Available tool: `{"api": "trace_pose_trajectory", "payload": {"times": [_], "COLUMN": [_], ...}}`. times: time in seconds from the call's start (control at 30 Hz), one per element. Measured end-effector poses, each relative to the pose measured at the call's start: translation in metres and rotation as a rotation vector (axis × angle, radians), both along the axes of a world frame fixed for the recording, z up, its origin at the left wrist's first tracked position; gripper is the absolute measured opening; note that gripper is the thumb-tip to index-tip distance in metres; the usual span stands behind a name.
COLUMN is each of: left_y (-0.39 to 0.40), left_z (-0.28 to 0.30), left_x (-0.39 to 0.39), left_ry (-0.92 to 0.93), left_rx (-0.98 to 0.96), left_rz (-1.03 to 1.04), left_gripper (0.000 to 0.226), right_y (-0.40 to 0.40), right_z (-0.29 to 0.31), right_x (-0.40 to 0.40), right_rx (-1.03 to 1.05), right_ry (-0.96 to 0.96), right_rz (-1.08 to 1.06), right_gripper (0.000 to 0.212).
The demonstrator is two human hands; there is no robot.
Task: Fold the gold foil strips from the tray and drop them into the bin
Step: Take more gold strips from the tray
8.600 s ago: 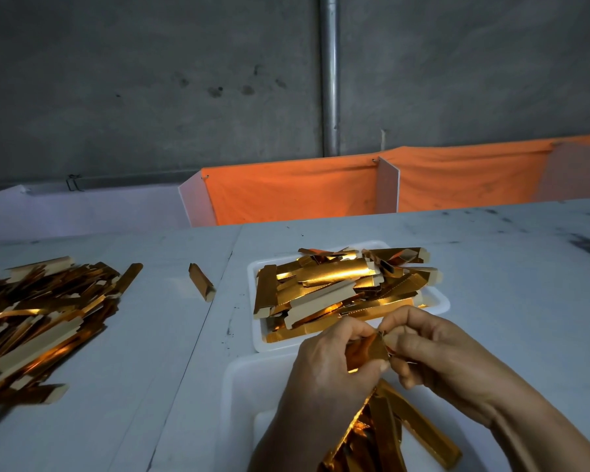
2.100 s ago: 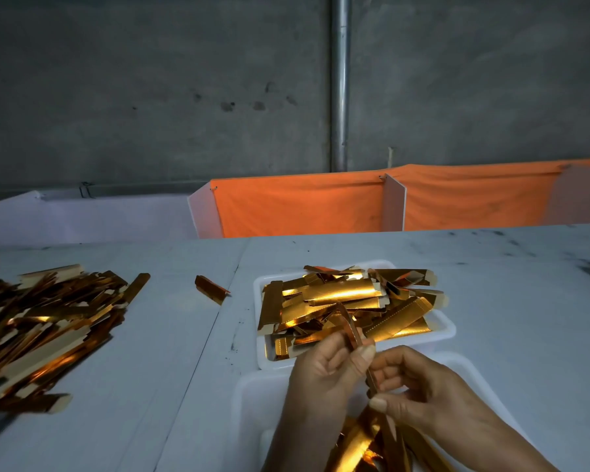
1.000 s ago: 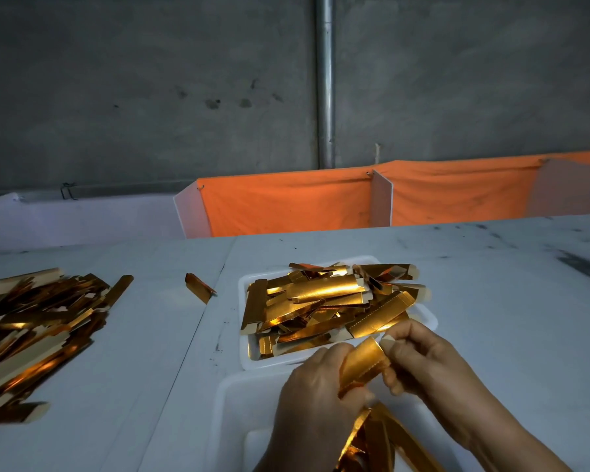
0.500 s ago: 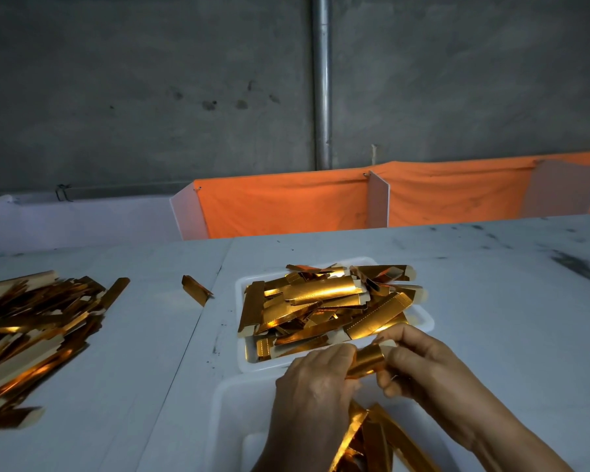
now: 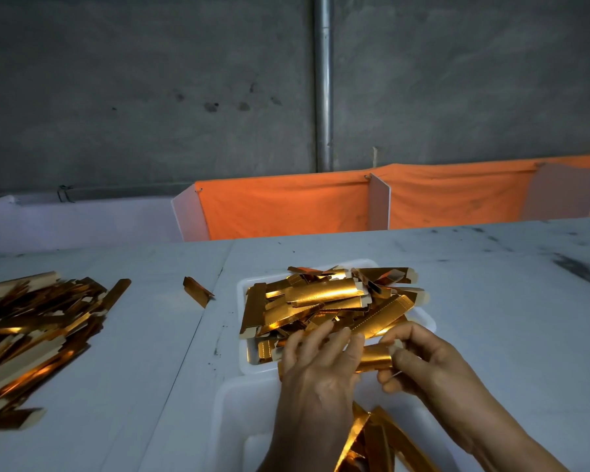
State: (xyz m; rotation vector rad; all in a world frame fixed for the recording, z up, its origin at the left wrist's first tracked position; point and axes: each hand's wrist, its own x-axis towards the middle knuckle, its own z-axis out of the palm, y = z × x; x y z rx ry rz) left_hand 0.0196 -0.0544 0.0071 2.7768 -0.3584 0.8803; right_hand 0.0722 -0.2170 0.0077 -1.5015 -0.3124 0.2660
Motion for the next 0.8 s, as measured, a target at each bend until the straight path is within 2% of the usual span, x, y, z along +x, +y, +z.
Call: {"api": "trace_pose_trajectory", "payload": {"times": [0.1,0.2,0.27,0.3,0.4,0.5,0.57,0.8], "left_y": [-0.006,-0.005,-0.002,0.001,0.008,0.007,0.005,-0.002], "left_z": [0.006,0.001,0.003,0.004,0.003,0.007,0.008,0.008], "left_x": [-0.004,-0.007,-0.01,-0.01,-0.009,-0.01,-0.012,-0.012], "left_ry": [0.173,0.274,0.299,0.371,0.574,0.703,0.723,0.512], "left_rx": [-0.086,-0.359,-0.559,-0.638,-0.727,-0.78,-0.814,-0.836], "left_rz": [-0.067,-0.108,-0.103,-0.105,-0.179,-0.296,-0.36,-0.228], "left_gripper": [0.047,0.042,0.034,0.029,0.021,0.026,0.031,0.019], "right_y": [0.0,-0.002,-0.005,-0.007,-0.011,-0.015,-0.017,-0.017], "right_z": [0.0,0.002,0.004,0.004,0.005,0.005,0.004,0.006], "right_x": [-0.001,0.001,0.001,0.002,0.003,0.006,0.007,0.005], "right_rx": [-0.017,-0.01,-0.003,-0.009,-0.008,0.041,0.067,0.141], "right_ry": [-0.089,-0.122,-0.123,-0.128,-0.138,-0.115,-0.083,-0.076], "right_rz": [-0.05,-0.048,0.015,0.049,0.113,0.142,0.15,0.043], "right_gripper": [0.013,0.012,0.009,0.009,0.012,0.017,0.025,0.013]}}
